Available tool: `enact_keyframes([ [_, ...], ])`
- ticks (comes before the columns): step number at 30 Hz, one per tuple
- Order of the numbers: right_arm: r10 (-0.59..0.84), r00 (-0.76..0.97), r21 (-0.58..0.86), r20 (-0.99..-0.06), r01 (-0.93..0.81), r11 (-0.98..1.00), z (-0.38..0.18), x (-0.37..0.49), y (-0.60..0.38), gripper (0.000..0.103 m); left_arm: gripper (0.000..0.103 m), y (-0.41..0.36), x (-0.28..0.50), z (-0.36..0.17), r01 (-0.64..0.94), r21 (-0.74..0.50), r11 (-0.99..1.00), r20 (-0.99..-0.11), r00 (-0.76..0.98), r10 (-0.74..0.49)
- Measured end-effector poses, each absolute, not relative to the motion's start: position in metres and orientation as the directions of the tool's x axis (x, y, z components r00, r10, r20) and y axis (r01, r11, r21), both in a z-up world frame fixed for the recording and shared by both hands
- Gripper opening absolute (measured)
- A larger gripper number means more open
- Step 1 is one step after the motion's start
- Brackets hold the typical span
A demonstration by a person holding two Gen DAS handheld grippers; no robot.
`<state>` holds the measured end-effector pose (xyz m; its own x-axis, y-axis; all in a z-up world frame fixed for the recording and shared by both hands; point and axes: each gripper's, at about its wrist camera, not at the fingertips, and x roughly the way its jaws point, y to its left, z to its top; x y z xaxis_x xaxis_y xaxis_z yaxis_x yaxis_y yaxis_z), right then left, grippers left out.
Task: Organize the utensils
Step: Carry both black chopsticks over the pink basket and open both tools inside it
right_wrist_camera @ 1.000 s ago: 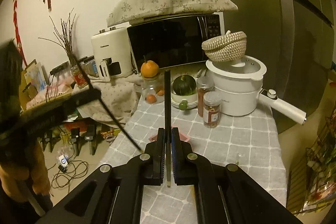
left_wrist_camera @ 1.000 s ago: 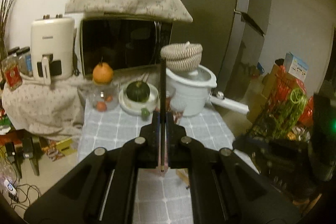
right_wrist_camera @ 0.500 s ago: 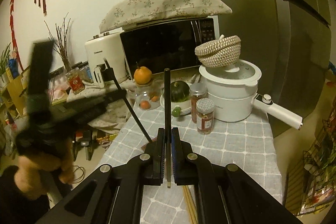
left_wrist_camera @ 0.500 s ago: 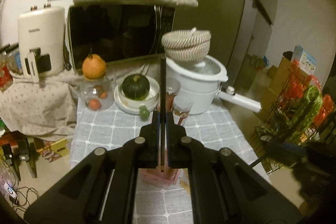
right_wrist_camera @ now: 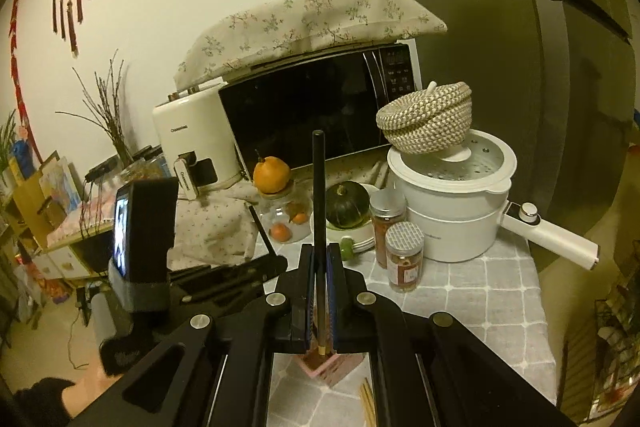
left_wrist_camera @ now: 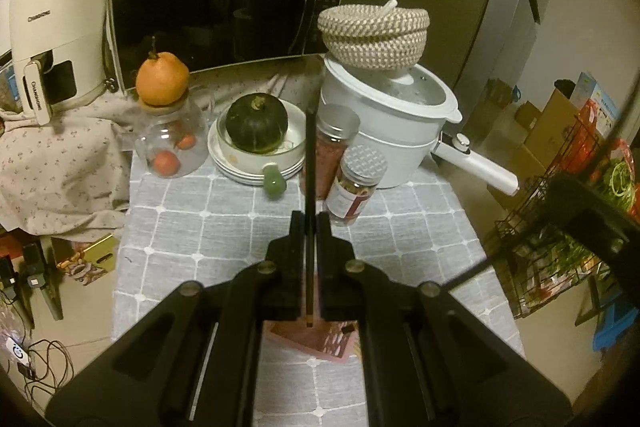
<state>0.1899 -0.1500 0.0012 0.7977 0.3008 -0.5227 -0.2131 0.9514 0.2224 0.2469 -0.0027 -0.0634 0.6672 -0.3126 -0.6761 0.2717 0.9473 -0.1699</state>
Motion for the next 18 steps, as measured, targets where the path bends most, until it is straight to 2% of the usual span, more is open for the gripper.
enact_keyframes([
  [8,0.274,0.73,0.195,-0.626,-0.194,0.961,-0.034,0.232,-0.137,0.005,0.006,-0.001,0.261,-0.073,0.264,-0.187,0.946,-0.705,0.635,-0.316],
  [18,0.298,0.673,0.256,-0.677,-0.164,0.953,-0.071,0.257,-0.139,0.006,0.006,0.002,0.268,-0.079,0.273,-0.187,0.944,-0.713,0.623,-0.322],
])
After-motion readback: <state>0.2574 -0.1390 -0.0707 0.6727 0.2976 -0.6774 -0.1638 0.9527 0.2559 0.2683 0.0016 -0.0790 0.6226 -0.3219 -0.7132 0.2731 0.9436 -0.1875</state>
